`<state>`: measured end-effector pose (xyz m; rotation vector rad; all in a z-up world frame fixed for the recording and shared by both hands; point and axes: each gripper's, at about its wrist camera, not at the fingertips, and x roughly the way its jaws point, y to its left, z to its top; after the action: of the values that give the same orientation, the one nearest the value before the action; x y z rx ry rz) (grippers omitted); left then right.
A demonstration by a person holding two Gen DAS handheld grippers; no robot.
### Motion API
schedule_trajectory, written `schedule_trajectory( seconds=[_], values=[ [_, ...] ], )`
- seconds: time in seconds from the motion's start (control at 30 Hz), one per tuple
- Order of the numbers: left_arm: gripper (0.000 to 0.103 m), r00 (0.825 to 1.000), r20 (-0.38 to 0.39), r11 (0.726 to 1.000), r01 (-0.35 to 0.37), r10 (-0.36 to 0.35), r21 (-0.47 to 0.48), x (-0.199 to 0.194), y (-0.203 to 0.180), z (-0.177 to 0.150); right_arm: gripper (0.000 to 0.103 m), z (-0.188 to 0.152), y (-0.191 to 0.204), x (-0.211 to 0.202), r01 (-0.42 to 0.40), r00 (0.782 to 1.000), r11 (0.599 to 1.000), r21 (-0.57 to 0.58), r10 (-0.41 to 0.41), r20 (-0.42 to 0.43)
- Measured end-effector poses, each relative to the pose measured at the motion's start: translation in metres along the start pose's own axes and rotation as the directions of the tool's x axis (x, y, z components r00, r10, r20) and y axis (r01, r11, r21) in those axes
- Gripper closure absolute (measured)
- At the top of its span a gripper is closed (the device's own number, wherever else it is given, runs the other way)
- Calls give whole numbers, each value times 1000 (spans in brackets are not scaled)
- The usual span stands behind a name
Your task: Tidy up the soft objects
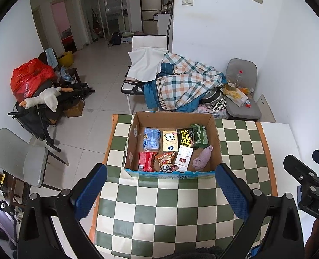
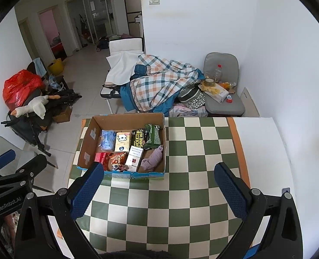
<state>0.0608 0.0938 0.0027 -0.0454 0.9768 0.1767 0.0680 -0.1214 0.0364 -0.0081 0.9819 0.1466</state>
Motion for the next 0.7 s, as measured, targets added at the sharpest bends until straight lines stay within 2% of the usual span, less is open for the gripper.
schedule_trajectory(
  seconds=[0.7],
  values=[
    [0,1000,6,1000,-3,3,1,-5,-1,-3,0,-3,-2,0,-1,1000,1000,1,1,2]
  ],
)
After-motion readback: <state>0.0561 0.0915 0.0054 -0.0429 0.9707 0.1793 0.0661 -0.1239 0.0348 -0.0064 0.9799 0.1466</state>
